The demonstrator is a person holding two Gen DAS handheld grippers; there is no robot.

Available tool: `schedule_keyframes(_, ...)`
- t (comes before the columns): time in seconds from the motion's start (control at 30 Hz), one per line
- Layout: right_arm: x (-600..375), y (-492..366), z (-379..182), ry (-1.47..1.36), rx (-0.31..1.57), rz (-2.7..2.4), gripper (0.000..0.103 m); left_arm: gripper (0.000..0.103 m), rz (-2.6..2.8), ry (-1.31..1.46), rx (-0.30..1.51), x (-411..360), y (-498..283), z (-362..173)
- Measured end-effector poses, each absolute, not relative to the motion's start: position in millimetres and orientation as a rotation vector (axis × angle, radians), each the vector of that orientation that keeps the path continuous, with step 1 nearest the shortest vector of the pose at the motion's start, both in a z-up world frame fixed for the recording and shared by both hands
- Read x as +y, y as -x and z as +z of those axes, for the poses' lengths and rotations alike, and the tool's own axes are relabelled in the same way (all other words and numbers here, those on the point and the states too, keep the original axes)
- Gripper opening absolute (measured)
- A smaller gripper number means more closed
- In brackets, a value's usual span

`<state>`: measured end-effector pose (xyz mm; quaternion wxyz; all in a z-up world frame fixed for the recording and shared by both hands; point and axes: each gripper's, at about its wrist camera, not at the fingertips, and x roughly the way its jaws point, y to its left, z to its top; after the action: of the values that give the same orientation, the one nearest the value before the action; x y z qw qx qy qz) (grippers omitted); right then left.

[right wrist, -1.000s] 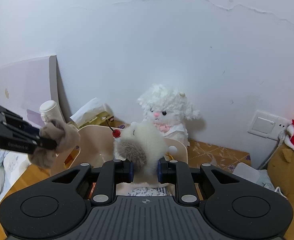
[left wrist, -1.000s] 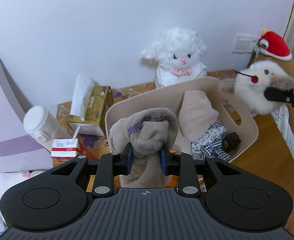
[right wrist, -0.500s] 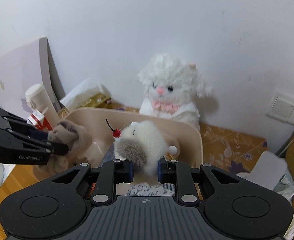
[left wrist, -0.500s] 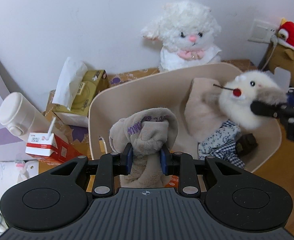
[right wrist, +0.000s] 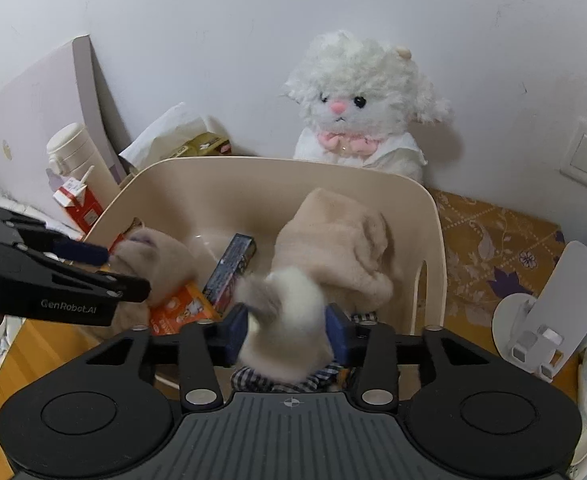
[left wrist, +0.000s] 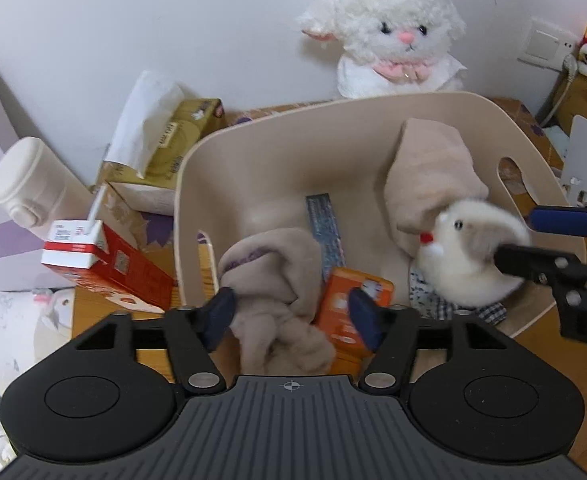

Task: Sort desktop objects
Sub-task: 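Open both tools to drop the sock and plush toy into the basket, then grasp the blue-patterned tissue pack with the left tool while the right tool grasps the red-white plush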

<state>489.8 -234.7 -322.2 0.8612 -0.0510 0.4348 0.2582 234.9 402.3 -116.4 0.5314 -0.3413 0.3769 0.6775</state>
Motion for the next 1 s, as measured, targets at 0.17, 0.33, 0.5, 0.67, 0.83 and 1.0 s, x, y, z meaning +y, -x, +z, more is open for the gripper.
schedule_keyframes(0.17,-235,-480,-314,0.127,0.894,0.550,0.068,0.072,1.649,0.823,0.872,396,-230,-111)
schedule_keyframes(0.33,-246,-467,-310,0.017,0.918,0.551,0.079,0.076,1.694,0.871,0.821,378,-223,-108)
schedule_keyframes(0.5,-252,-445,-311,0.001,0.931,0.536,0.081,0.079,1.720,0.891,0.750,355,-218,-101)
schedule_keyframes(0.67,-263,-426,-317,0.003,0.951,0.511,0.088,0.080,1.722,0.957,0.706,335,-209,-102)
schedule_keyframes(0.83,-271,-411,-333,-0.001,1.005,0.476,0.092,0.081,1.740,1.033,0.733,318,-210,-119)
schedule_keyframes(1.0,-278,-395,-354,-0.028,1.071,0.434,0.098,0.081,1.708,1.063,0.799,303,-218,-142)
